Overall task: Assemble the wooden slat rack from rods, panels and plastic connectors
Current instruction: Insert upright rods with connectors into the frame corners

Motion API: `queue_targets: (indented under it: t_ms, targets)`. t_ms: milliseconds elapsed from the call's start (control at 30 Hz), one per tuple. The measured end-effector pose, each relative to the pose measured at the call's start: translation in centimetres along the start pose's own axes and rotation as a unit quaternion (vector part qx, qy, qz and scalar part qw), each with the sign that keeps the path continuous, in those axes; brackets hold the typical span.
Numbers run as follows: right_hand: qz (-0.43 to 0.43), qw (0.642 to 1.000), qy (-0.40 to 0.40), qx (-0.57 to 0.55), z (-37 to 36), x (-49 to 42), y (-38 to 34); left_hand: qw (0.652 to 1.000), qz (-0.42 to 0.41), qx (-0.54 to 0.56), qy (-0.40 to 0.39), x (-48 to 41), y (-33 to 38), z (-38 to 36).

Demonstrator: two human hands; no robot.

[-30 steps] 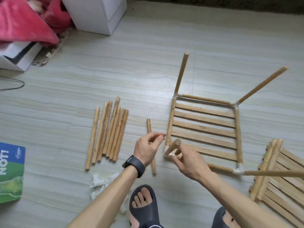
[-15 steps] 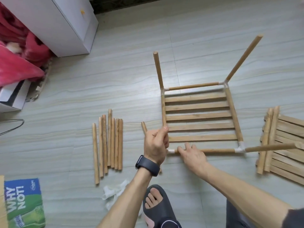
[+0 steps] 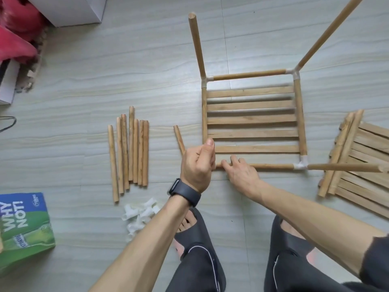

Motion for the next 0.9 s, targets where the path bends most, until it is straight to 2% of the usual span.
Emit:
queue_targets:
  t_ms: [167,233,300,367,400,433,467,500,533,600,633,667,767,900]
  targets:
    - [-0.001,1.000,-0.002,-0.007,-0.1,0.6,-0.1,1.000,0.018,-0.024,-0.010,-0.1,0.6,-0.4]
    - [-0.005,1.000,0.005,-0.003,-0.3,0.7,-0.2,0.999,0.024,-0.023,-0.042,-0.1,0.5,-0.4]
    - [-0.011,1.000,0.002,-0.005,-0.7,0.6,-0.4,0.997,0.042,0.049,-0.053,-0.4,0.1,1.0]
    - [-0.008,1.000,0.012,-0.003,-0.9,0.1,-0.2,0.978,0.093,0.183,0.027,-1.7,-1.0,3.8]
    - [-0.002,1.000,0.011,-0.001,-1.0,-0.3,0.0,0.974,0.114,0.180,0.082,-2.2,-2.1,5.2]
    - [0.008,1.000,0.006,0.007,-1.2,-0.6,0.3,0.979,0.130,0.091,0.127,-2.5,-3.5,6.4]
    - [0.015,1.000,0.000,0.017,-1.3,-0.8,0.4,0.979,0.137,-0.055,0.137,-2.6,-5.0,7.2]
    - [0.019,1.000,-0.003,0.023,-1.4,-0.8,0.6,0.960,0.155,-0.214,0.092,-2.5,-6.8,7.3]
    - [0.021,0.999,-0.003,0.026,-1.4,-0.8,0.7,0.917,0.174,-0.360,0.010,-2.4,-9.1,7.0]
    - [0.020,0.999,-0.002,0.026,-1.4,-0.8,0.6,0.797,0.162,-0.568,-0.128,-2.1,-13.2,6.6]
    - [0.020,0.999,-0.001,0.027,-1.3,-0.8,0.5,0.759,0.143,-0.616,-0.152,-2.2,-14.4,6.4]
    - [0.020,0.999,-0.002,0.028,-1.3,-0.8,0.6,0.745,0.132,-0.636,-0.152,-2.5,-15.2,6.5]
    - [0.019,0.999,-0.010,0.025,-1.2,-0.8,0.9,0.739,0.137,-0.652,-0.106,-3.6,-16.2,7.7]
    - [0.017,0.999,-0.012,0.027,-1.1,-0.6,1.0,0.690,0.165,-0.702,-0.063,-4.2,-16.4,10.8]
Point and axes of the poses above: each hand's wrist, its own x-axis away from the middle knuckle, its own z-axis out of the back of the hand, y = z × x, the point moved 4 cm from there along -x, towards the middle knuckle, and after that the axes turned 2 degrees about x, right-handed, at the moved point
